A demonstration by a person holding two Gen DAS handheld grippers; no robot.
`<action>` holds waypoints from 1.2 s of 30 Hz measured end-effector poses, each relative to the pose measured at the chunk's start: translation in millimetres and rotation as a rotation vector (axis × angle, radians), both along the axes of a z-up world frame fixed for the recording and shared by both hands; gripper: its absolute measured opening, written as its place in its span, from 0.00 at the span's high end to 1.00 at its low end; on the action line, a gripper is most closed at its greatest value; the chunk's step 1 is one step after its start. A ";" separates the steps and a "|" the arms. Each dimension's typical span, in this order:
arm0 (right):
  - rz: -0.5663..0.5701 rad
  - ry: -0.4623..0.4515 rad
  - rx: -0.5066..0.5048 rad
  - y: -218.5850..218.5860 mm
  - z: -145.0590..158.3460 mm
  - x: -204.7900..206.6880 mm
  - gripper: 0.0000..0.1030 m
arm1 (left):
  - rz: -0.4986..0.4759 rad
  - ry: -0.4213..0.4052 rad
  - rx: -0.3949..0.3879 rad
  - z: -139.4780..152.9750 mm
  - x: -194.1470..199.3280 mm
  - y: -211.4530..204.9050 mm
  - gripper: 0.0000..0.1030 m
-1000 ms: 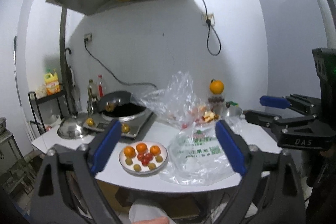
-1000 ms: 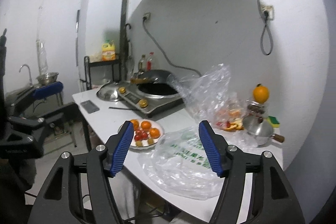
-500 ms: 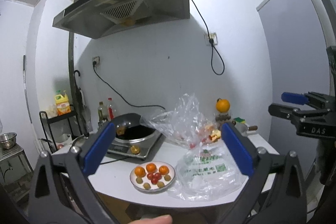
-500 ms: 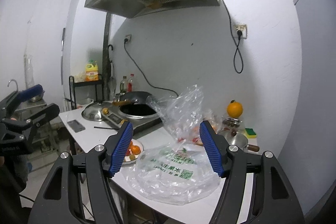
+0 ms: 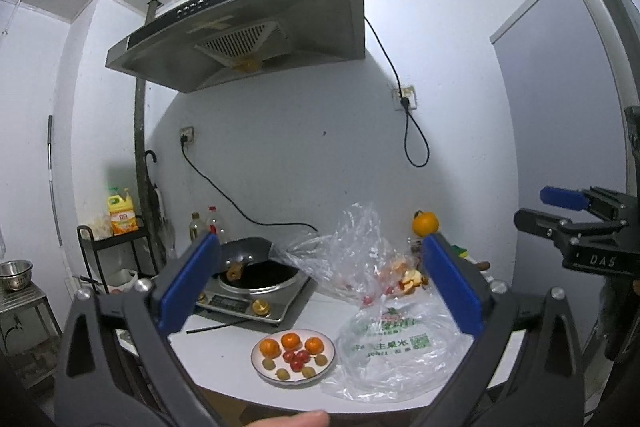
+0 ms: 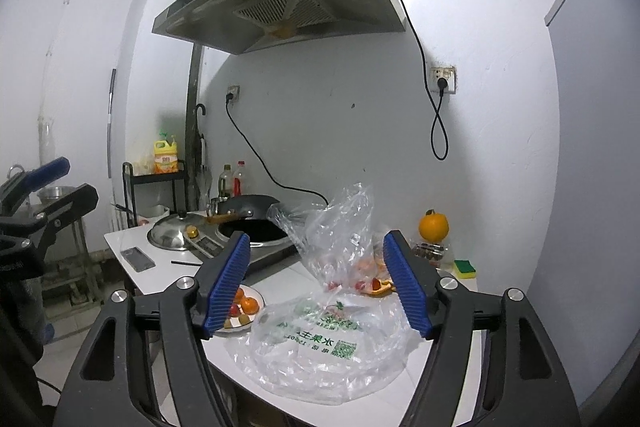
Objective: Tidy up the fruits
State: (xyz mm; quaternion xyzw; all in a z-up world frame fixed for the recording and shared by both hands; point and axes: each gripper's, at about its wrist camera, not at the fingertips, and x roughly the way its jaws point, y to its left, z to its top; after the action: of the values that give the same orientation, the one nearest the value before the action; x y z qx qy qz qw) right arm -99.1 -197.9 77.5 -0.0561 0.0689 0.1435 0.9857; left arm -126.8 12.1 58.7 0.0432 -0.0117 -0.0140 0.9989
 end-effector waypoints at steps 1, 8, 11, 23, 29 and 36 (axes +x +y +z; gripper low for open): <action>0.000 -0.001 -0.001 1.2 0.1 0.7 0.28 | 0.001 -0.001 0.000 0.0 0.0 0.2 0.01; 0.009 0.004 -0.003 4.0 -1.6 2.1 0.28 | 0.000 0.004 -0.003 -0.2 -1.0 1.2 0.01; 0.009 0.000 0.006 2.4 -0.4 2.1 0.28 | -0.001 0.003 0.001 -0.2 -1.1 0.6 0.01; 0.015 0.012 -0.001 4.4 -2.7 4.4 0.28 | -0.005 0.003 0.005 -3.1 0.2 -0.2 0.01; 0.020 0.007 -0.002 5.4 -1.5 3.1 0.28 | -0.015 0.008 0.014 -5.4 -0.7 -3.7 0.01; 0.024 0.006 -0.006 8.6 -1.5 2.4 0.28 | -0.024 0.009 0.008 -5.5 -1.0 -3.0 0.01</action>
State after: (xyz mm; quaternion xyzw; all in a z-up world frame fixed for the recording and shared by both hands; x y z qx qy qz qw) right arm -96.7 -189.2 76.0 -0.0597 0.0716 0.1554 0.9834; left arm -127.8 9.1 53.2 0.0472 -0.0074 -0.0264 0.9985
